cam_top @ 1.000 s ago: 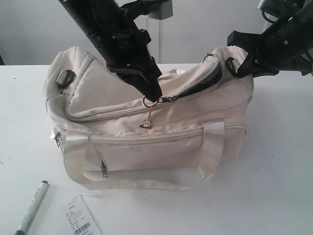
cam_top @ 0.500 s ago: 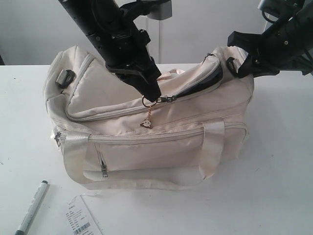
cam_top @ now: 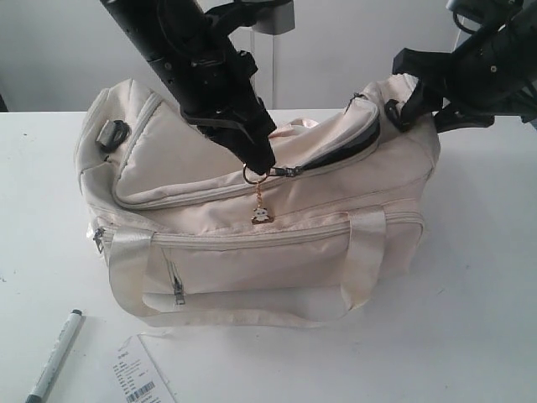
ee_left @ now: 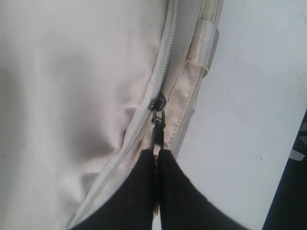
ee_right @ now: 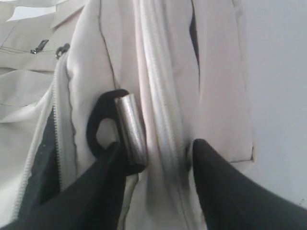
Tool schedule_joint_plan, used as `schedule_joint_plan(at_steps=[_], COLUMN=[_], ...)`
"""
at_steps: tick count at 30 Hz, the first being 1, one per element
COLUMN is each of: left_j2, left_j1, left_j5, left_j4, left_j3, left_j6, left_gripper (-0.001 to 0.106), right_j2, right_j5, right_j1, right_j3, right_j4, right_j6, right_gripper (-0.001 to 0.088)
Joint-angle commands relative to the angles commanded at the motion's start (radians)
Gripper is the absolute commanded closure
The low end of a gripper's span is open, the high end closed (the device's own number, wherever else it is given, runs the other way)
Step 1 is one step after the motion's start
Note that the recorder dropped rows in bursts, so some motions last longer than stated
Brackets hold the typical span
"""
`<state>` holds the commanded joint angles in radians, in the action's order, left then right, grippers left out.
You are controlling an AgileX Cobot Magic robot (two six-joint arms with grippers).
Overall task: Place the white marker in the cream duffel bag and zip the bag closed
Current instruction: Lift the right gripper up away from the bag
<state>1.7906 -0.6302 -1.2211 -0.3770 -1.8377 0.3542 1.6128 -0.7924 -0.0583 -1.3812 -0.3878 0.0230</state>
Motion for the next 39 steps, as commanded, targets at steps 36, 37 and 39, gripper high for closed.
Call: schedule_joint_plan(at_steps=[36,37,39], left_j2=[0.0,0.0,0.0], left_j1=[0.0,0.0,0.0], left_j5=[0.024,0.024,0.024], left_j4=[-0.014,-0.016,-0.019], left_j3=[0.0,0.0,0.0], left_j6=[-0.007,-0.007,-0.007], left_gripper=[0.105,0.105,0.105], right_j2=[-0.108,-0.108,-0.108], right_j5=[0.079,0.078,0.072], right_j1=[-0.182,-0.182,-0.182], right_j3=[0.149,0.149,0.149], right_j4=[-0.158,-0.155,-0.15], right_j6=[-0.12,-0.12,-0.094], right_gripper=[0.0531,0.0576,0.0832])
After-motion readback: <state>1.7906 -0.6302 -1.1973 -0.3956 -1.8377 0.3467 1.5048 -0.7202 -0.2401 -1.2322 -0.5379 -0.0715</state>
